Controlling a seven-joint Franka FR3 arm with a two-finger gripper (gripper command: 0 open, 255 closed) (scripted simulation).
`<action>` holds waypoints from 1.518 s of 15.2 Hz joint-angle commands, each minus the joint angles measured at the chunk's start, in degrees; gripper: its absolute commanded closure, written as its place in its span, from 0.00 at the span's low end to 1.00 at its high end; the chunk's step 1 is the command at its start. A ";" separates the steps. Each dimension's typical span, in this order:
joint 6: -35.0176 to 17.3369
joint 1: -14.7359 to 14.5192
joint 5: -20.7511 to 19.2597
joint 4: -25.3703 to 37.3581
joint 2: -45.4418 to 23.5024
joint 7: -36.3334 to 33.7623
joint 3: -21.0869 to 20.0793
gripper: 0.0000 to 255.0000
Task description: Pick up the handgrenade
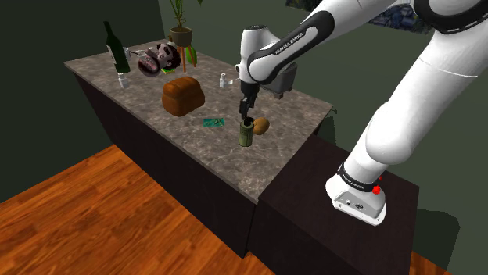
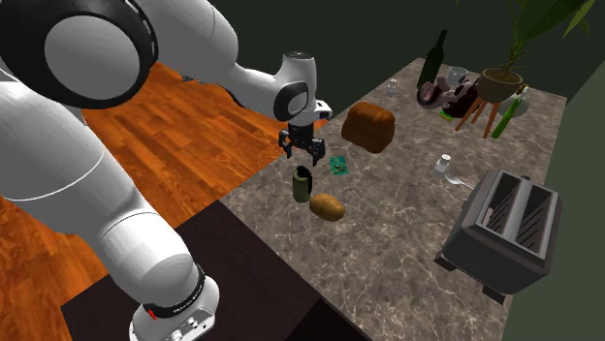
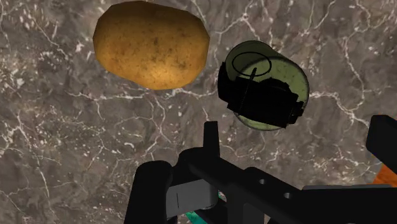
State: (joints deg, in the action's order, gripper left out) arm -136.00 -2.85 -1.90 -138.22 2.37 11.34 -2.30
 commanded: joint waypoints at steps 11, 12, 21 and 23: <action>-9.07 -0.36 -2.20 1.18 -10.01 -1.11 -0.17 0.00; -9.04 -0.36 -2.20 1.24 -10.04 -1.11 -0.17 1.00; -9.07 -0.35 -2.21 1.18 -10.01 -1.11 -0.18 1.00; -7.55 -0.34 -1.97 1.37 -8.68 -0.90 -0.24 1.00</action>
State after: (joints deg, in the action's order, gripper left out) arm -144.13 -3.20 -3.96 -136.79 -6.94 10.36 -2.51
